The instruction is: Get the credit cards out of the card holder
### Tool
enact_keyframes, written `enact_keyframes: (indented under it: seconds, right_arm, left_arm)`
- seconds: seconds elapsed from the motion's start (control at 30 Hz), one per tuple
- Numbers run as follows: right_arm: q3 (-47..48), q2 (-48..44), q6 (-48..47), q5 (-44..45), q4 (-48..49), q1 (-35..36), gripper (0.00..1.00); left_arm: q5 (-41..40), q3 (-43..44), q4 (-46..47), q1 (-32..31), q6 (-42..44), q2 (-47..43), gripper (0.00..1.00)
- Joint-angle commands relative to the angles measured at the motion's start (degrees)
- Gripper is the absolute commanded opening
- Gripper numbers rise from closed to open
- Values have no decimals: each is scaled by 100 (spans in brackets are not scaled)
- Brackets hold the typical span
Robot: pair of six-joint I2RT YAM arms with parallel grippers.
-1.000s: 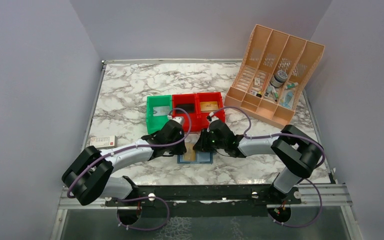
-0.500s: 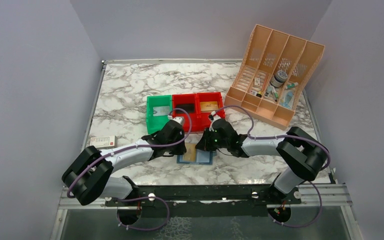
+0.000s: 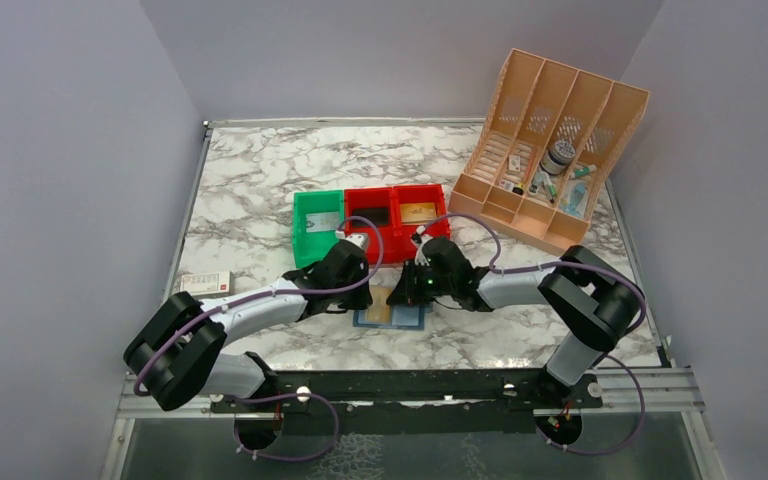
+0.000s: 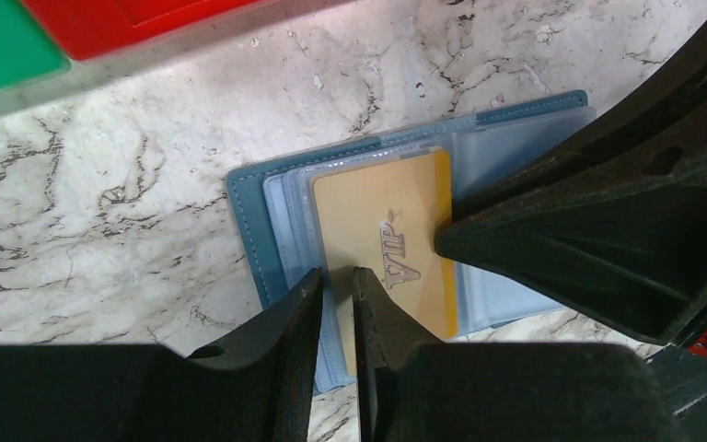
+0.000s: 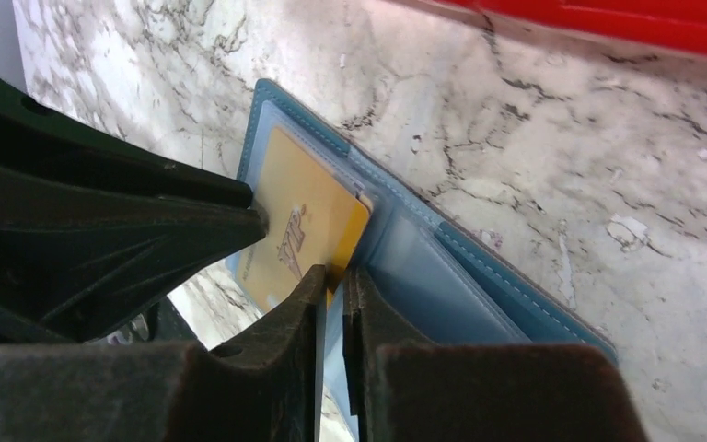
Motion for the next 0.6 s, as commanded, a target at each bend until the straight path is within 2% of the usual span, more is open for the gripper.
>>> enact_keyframes:
  seconds: [0.0, 0.1, 0.57]
  right_arm:
    - [-96, -2, -91, 9, 185, 23, 8]
    - [-80, -135, -249, 50, 54, 22, 1]
    - [-263, -654, -583, 223, -380, -277, 1]
  left_arm:
    - [-52, -48, -282, -48, 87, -5, 21]
    - [-72, -45, -274, -44, 78, -6, 21]
    - [-106, -74, -301, -44, 100, 16, 21]
